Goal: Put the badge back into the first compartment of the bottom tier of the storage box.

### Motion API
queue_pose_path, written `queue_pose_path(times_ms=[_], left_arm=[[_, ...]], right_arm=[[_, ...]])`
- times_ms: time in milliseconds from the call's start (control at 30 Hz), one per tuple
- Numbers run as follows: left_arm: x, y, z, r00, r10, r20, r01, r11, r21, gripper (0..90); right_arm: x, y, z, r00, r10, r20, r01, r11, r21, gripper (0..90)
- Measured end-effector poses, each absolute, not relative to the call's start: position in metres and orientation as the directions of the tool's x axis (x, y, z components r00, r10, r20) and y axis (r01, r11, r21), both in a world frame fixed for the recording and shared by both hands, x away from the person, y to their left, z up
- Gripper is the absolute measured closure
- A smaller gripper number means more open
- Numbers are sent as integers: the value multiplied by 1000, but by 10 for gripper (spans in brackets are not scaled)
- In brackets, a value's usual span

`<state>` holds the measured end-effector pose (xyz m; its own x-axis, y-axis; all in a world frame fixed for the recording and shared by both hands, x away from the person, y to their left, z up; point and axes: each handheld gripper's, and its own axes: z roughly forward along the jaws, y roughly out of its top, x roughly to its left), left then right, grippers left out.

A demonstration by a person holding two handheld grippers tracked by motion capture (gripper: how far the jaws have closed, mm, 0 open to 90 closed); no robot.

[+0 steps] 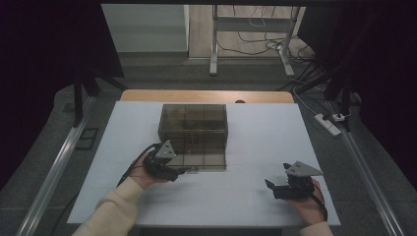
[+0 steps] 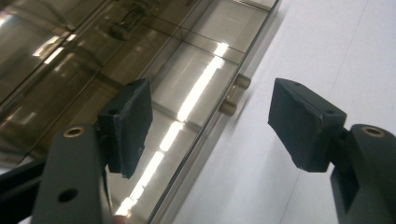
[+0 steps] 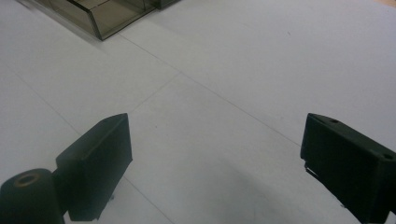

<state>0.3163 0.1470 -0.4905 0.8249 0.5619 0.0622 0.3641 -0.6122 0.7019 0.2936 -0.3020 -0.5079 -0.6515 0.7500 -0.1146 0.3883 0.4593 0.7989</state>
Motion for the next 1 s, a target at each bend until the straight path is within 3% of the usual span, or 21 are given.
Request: queue_pose_path(times_ms=[1000], left_arm=[[323,185,-475,796,604,14,427,-578,695,298]], right_arm=[[294,-303,-511,-651,750,-116,396,465,791,87]])
